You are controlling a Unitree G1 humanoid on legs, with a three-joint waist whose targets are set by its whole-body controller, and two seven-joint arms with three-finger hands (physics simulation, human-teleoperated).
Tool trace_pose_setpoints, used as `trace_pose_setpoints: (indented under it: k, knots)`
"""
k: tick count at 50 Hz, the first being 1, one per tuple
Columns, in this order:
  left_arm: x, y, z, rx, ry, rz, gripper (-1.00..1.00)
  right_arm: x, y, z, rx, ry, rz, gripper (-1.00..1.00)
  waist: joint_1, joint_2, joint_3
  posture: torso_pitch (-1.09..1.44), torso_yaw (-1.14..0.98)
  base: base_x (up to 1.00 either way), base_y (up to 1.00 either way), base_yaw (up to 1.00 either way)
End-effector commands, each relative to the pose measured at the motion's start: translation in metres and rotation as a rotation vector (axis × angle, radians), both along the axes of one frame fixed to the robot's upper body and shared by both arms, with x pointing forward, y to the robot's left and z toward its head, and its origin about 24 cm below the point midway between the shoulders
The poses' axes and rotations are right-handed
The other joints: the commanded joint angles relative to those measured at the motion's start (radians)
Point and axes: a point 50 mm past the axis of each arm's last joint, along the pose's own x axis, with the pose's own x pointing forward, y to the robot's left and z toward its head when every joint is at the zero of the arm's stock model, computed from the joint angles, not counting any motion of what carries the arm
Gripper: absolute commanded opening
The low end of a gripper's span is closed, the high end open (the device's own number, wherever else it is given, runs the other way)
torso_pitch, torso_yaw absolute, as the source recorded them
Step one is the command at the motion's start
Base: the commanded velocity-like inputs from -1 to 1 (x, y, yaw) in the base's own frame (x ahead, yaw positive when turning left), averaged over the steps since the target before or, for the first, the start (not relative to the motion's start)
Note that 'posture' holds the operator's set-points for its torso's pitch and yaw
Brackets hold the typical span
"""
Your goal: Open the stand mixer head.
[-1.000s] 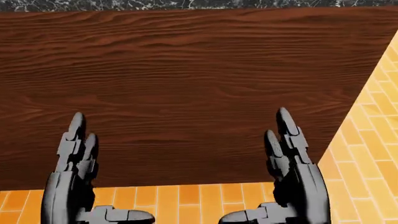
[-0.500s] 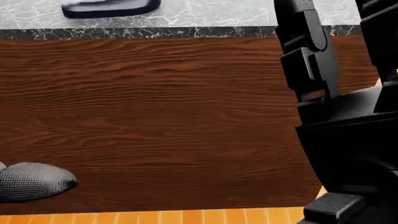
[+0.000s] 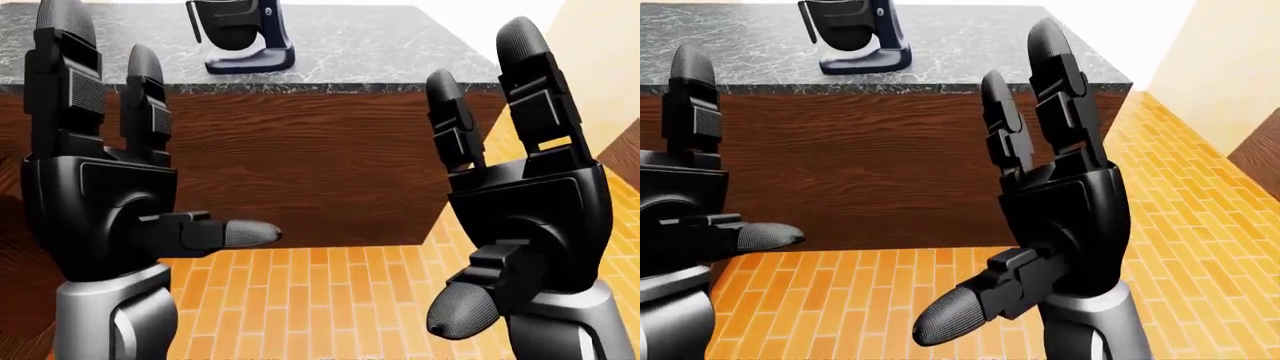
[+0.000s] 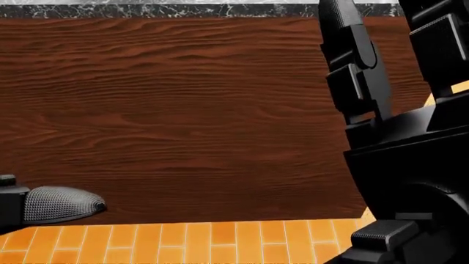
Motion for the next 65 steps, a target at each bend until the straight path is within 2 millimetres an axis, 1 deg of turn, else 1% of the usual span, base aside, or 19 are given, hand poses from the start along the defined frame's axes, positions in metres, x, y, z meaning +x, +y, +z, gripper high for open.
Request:
trace_pose_setpoints:
  k: [1, 7, 12, 16, 18, 22, 26, 30, 31, 32, 35, 39, 45, 50, 51, 53, 60, 62, 65]
  knots:
    - [-0.0058, -0.001, 0.0071, 0.005, -0.061, -0.005, 1.0, -0.0053, -0.0013, 0.0067, 0.01, -0.061, -0.002, 1.0, 0.0, 0.001, -0.014, 0.0, 0.0, 0.0, 0.0, 0.0]
    - [-0.0054, -0.0014, 0.0065, 0.006, -0.059, -0.007, 1.0, -0.0045, -0.0024, 0.008, 0.025, -0.052, -0.002, 1.0, -0.013, -0.066, -0.001, 0.0, 0.0, -0.01, 0.58, 0.0]
    - [-0.0055, -0.0016, 0.0064, 0.006, -0.059, -0.008, 1.0, -0.005, -0.0022, 0.008, 0.017, -0.057, 0.001, 1.0, -0.035, 0.067, -0.018, 0.0, 0.0, 0.0, 0.01, 0.0]
    - [-0.0055, -0.0015, 0.0065, 0.004, -0.059, -0.008, 1.0, -0.0049, -0.0009, 0.005, 0.005, -0.05, 0.0, 1.0, -0.032, -0.062, 0.049, 0.0, 0.0, 0.0, 0.83, 0.0]
    - [-0.0055, -0.0016, 0.0067, 0.003, -0.059, -0.009, 1.0, -0.0043, -0.0016, 0.0054, 0.012, -0.043, -0.002, 1.0, -0.026, 0.0, 0.025, 0.0, 0.0, 0.0, 0.0, 0.0]
    - [-0.0058, -0.0019, 0.0065, 0.003, -0.059, -0.011, 1.0, -0.0057, -0.0012, 0.0063, 0.018, -0.058, 0.006, 1.0, -0.012, 0.009, -0.019, 0.0, 0.0, 0.0, 0.11, 0.0]
    - [-0.0055, -0.0022, 0.0061, 0.003, -0.057, -0.013, 1.0, -0.0055, -0.0011, 0.0059, 0.023, -0.052, 0.0, 1.0, -0.014, -0.075, 0.01, 0.0, 0.0, 0.0, 0.75, 0.0]
    - [-0.0056, -0.0027, 0.0061, 0.003, -0.056, -0.015, 1.0, -0.0054, -0.0014, 0.006, 0.018, -0.057, -0.001, 1.0, -0.028, 0.068, -0.003, 0.0, 0.0, 0.0, 0.0, 0.0]
    - [-0.0055, -0.0027, 0.0061, 0.002, -0.056, -0.015, 1.0, -0.0055, -0.0013, 0.0063, 0.017, -0.059, 0.0, 1.0, -0.013, 0.026, 0.01, 0.0, 0.0, 0.0, 0.0, 0.0]
    - [-0.0054, -0.0027, 0.0058, 0.003, -0.055, -0.015, 1.0, -0.0055, -0.001, 0.0058, 0.012, -0.059, -0.002, 1.0, -0.015, 0.042, -0.01, 0.0, 0.0, 0.0, 0.55, 0.0]
    - [-0.0057, -0.0026, 0.0059, 0.003, -0.056, -0.014, 1.0, -0.0051, -0.0001, 0.0039, 0.003, -0.05, -0.004, 1.0, -0.037, -0.085, 0.039, 0.0, 0.0, 0.0, 0.99, 0.0]
    - [-0.0059, -0.0028, 0.0061, 0.002, -0.055, -0.016, 1.0, -0.0044, -0.0023, 0.0031, 0.011, -0.052, -0.026, 1.0, -0.017, 0.054, -0.012, 0.0, 0.0, 0.0, 0.0, 0.0]
    - [-0.0057, -0.0025, 0.0065, 0.001, -0.056, -0.017, 1.0, -0.0048, -0.0024, 0.002, 0.011, -0.055, -0.024, 1.0, 0.008, -0.028, -0.006, 0.0, 0.0, 0.0, 0.0, 0.0]
    - [-0.006, -0.003, 0.0067, 0.0, -0.057, -0.018, 1.0, -0.0056, -0.0039, 0.0037, 0.033, -0.061, -0.007, 1.0, 0.001, -0.002, -0.032, 0.0, 0.0, 0.12, 0.0, 0.0]
    - [-0.0061, -0.003, 0.0068, 0.001, -0.058, -0.017, 1.0, -0.006, -0.0039, 0.004, 0.034, -0.061, 0.001, 1.0, 0.0, 0.002, 0.038, 0.0, 0.0, 1.0, 0.0, 0.0]
    - [-0.0061, -0.003, 0.0065, 0.002, -0.057, -0.018, 1.0, -0.006, -0.004, 0.0043, 0.028, -0.067, -0.008, 1.0, -0.003, 0.008, 0.072, 0.0, 0.0, 1.0, 0.0, 0.0]
    - [-0.0061, -0.0032, 0.0064, 0.002, -0.058, -0.019, 1.0, -0.0059, -0.0036, 0.0041, 0.032, -0.063, -0.004, 1.0, 0.007, 0.007, -0.031, 0.0, 0.0, 0.24, 0.0, 0.0]
    - [-0.0062, -0.0034, 0.0065, 0.002, -0.057, -0.02, 1.0, -0.0061, -0.0028, 0.0029, 0.017, -0.065, -0.005, 1.0, 0.017, -0.058, 0.05, 0.0, 0.0, 1.0, 0.0, 0.0]
    - [-0.0064, -0.0033, 0.0065, 0.002, -0.057, -0.019, 1.0, -0.006, -0.0023, 0.0026, 0.01, -0.07, -0.018, 1.0, 0.014, -0.035, 0.061, 0.0, 0.0, 0.47, 0.0, 0.0]
